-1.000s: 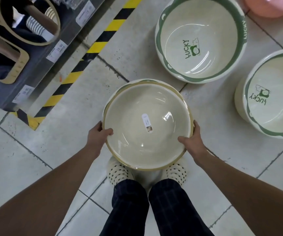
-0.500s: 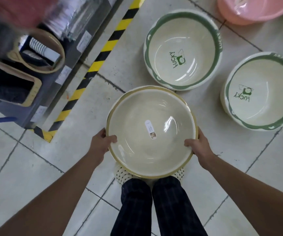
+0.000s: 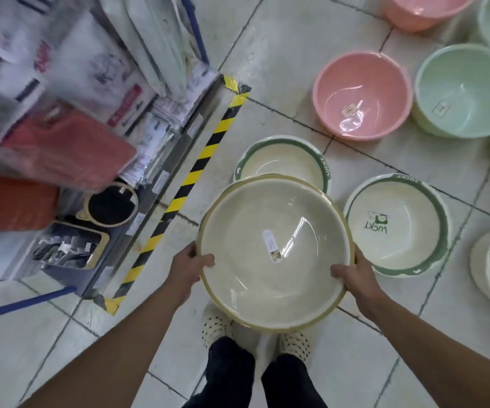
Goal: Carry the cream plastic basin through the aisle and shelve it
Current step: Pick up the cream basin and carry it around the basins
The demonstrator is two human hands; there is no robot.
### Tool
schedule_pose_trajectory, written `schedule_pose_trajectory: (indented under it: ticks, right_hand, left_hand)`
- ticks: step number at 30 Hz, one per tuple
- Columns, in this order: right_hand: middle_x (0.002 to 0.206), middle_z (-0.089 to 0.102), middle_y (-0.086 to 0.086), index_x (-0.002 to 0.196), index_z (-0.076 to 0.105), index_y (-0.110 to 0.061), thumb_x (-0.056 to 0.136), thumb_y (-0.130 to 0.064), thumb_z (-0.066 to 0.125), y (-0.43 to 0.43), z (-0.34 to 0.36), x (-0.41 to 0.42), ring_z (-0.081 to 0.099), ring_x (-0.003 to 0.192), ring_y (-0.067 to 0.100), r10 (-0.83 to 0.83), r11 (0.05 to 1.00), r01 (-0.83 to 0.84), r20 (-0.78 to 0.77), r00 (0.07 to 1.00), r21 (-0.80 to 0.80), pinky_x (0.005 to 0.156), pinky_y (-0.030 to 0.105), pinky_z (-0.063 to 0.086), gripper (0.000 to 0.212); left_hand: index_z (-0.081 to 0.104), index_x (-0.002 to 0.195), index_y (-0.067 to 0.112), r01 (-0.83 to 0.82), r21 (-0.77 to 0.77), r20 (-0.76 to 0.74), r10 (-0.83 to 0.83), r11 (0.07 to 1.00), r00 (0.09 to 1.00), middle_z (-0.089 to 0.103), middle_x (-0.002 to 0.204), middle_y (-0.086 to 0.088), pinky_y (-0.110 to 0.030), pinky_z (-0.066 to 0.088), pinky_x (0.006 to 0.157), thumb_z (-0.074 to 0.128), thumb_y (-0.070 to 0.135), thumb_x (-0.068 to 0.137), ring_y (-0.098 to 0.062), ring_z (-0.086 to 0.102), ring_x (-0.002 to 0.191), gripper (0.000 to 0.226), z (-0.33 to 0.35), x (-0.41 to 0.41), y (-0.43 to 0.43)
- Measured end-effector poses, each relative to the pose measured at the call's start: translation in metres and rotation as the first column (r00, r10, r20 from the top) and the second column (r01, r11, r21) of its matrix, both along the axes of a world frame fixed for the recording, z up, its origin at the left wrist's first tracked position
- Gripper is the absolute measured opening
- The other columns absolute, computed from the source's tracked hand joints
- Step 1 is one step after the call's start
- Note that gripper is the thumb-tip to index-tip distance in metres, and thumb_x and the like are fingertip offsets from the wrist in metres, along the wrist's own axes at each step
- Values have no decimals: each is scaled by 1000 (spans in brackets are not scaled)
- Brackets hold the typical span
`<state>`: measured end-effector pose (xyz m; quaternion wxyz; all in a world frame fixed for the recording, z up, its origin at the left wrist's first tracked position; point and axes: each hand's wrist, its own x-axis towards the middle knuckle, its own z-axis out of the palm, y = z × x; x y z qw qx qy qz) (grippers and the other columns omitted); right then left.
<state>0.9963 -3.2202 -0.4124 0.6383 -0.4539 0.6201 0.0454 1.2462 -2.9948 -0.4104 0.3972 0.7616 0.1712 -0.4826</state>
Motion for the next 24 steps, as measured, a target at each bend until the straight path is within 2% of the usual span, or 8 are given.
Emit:
schedule_pose_trajectory:
  ticks: [3, 6, 8, 11, 13, 15, 20, 24]
  right_hand:
    - [117, 67, 12, 138, 55, -25, 56, -11, 63, -23, 3, 14, 66, 97, 29, -29, 999, 29, -3, 1000, -16, 69, 39, 56, 84]
    - [118, 65, 10, 141, 53, -23, 58, -12, 65, -42, -3, 28, 65, 99, 27, -84, 996, 83, -18, 996, -26, 71, 37, 56, 84]
    - [114, 65, 8, 134, 55, -23, 62, -11, 67, -55, -7, 37, 65, 97, 26, -113, 993, 111, -36, 993, -39, 74, 41, 57, 74]
    - [109, 65, 9, 120, 57, -23, 80, 5, 66, -68, -21, 50, 64, 91, 25, -207, 978, 203, -65, 976, -54, 82, 47, 58, 50]
    - [105, 68, 9, 117, 60, -20, 84, 8, 63, -73, -32, 63, 64, 87, 25, -281, 959, 277, -87, 956, -58, 76, 41, 57, 44]
    - [103, 70, 9, 118, 63, -17, 84, 8, 63, -77, -45, 77, 65, 86, 26, -349, 937, 344, -100, 932, -67, 70, 36, 55, 42]
    - [95, 69, 5, 114, 64, -17, 84, 7, 64, -86, -87, 108, 65, 80, 21, -402, 915, 395, -92, 911, -78, 64, 32, 52, 38]
    - [94, 70, 6, 102, 67, -20, 84, 6, 65, -99, -125, 118, 65, 82, 25, -390, 921, 384, -100, 916, -69, 79, 41, 57, 33]
  left_hand:
    - [72, 109, 17, 59, -11, 14, -59, 998, 998, 74, 107, -9, -42, 58, 80, 68, -8, 83, -32, 67, 95, 36, -9, 28, -33]
    - [72, 99, 18, 106, -39, 26, -105, 994, 994, 73, 103, -9, -40, 56, 76, 72, -4, 76, -30, 66, 86, 32, -17, 53, -68]
    - [71, 95, 22, 146, -47, 12, -146, 988, 989, 73, 101, -9, -40, 55, 76, 72, 0, 73, -31, 65, 86, 31, -27, 69, -91]
    - [71, 96, 22, 212, -20, -9, -212, 977, 977, 72, 106, -14, -43, 54, 76, 66, -6, 82, -34, 65, 89, 32, -51, 94, -120]
    - [71, 101, 19, 256, -8, -25, -256, 967, 966, 71, 106, -15, -46, 53, 76, 68, -2, 79, -35, 64, 89, 32, -64, 114, -139]
    - [69, 106, 17, 289, 4, -18, -289, 957, 957, 70, 105, -12, -49, 56, 83, 65, -6, 83, -35, 63, 92, 32, -75, 133, -158]
    - [68, 102, 11, 381, 19, 16, -381, 924, 924, 69, 100, -7, -37, 57, 78, 64, -10, 86, -31, 62, 92, 27, -111, 173, -188]
    - [66, 95, 18, 435, 25, 10, -435, 900, 900, 69, 104, -6, -40, 60, 83, 66, -7, 86, -26, 65, 93, 26, -142, 189, -203]
